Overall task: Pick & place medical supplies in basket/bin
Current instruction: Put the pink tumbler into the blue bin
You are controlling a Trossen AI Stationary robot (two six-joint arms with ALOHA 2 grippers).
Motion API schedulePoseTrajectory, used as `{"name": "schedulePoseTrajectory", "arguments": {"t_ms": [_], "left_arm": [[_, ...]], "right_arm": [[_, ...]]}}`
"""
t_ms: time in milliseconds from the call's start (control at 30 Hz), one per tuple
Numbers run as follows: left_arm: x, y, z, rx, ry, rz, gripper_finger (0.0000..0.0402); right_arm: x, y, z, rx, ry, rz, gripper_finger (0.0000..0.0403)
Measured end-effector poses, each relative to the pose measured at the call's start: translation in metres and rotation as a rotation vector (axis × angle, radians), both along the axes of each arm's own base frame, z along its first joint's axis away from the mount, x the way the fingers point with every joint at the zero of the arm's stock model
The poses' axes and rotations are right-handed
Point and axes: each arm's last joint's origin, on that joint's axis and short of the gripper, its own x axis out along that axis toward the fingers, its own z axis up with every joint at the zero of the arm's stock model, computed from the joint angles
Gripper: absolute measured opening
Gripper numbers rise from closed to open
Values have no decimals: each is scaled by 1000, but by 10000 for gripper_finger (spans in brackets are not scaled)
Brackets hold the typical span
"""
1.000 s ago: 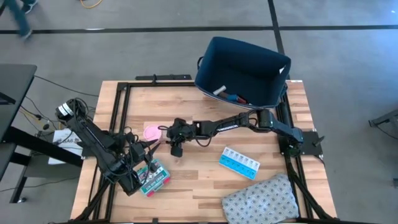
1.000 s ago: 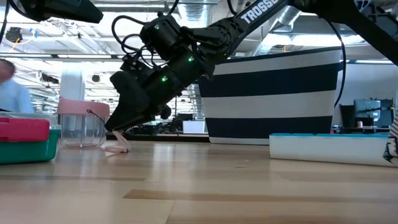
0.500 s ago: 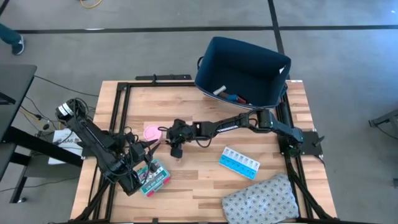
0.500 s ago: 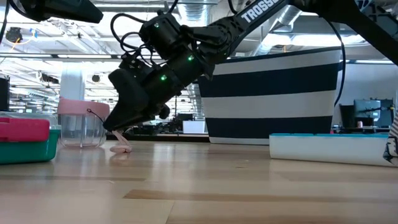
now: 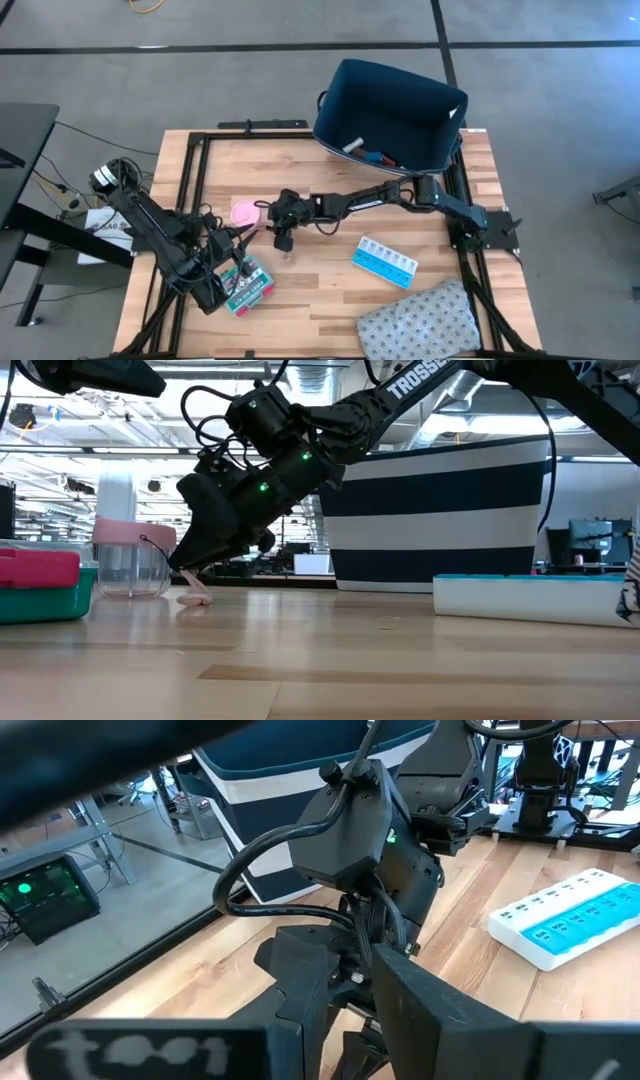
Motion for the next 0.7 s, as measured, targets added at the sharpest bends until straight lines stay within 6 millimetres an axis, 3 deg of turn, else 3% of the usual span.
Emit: {"name": "schedulePoseTrajectory", "arguments": {"t_ms": [267,400,700], "left_arm": [[0,0,0,0,2,-1,72],[0,0,0,2,6,-1,72],[0,0,0,8,17,-4,72]], "right_arm": [[6,0,-32,-2,2,1,139],[5,-1,-34,-2,2,-3,125],[6,-3,-34,-2,-14,-5,28]]}}
